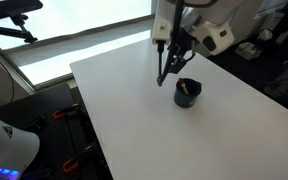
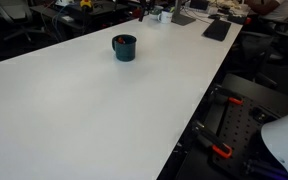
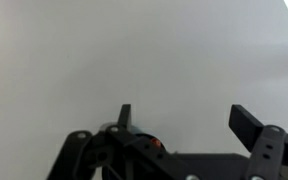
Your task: Remove the marker from the mug cup and place it on the table
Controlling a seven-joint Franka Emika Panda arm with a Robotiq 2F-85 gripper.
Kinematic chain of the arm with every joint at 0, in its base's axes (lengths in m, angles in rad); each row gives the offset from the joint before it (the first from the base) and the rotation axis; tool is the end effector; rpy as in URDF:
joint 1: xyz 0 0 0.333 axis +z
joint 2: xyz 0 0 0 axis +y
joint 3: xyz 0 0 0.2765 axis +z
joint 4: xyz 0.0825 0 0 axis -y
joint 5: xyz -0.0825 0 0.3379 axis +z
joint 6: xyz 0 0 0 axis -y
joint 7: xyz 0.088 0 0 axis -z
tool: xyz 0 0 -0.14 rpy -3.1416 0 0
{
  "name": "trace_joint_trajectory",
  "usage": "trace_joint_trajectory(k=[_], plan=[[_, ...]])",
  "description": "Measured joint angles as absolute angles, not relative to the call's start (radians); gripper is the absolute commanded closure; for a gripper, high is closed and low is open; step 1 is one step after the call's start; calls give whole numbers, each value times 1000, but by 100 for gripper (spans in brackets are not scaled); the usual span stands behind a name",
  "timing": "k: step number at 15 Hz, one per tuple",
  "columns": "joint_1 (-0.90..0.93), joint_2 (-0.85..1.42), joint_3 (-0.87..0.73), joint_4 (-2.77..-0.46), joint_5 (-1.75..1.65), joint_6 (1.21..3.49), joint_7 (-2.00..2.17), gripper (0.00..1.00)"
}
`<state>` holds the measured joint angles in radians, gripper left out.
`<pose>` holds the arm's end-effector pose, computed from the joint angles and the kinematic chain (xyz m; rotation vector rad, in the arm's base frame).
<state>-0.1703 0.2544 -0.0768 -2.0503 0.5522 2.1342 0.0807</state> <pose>0.5188 -0.0922 0.2694 -2.5562 0.8846 0.1739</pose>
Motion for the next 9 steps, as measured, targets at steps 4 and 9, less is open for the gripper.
trace_joint_trajectory(k=[4,9], plan=[[-177,257,-71,-2044,571,2125,47,0],[-177,257,-68,-2044,571,2122,46,0]])
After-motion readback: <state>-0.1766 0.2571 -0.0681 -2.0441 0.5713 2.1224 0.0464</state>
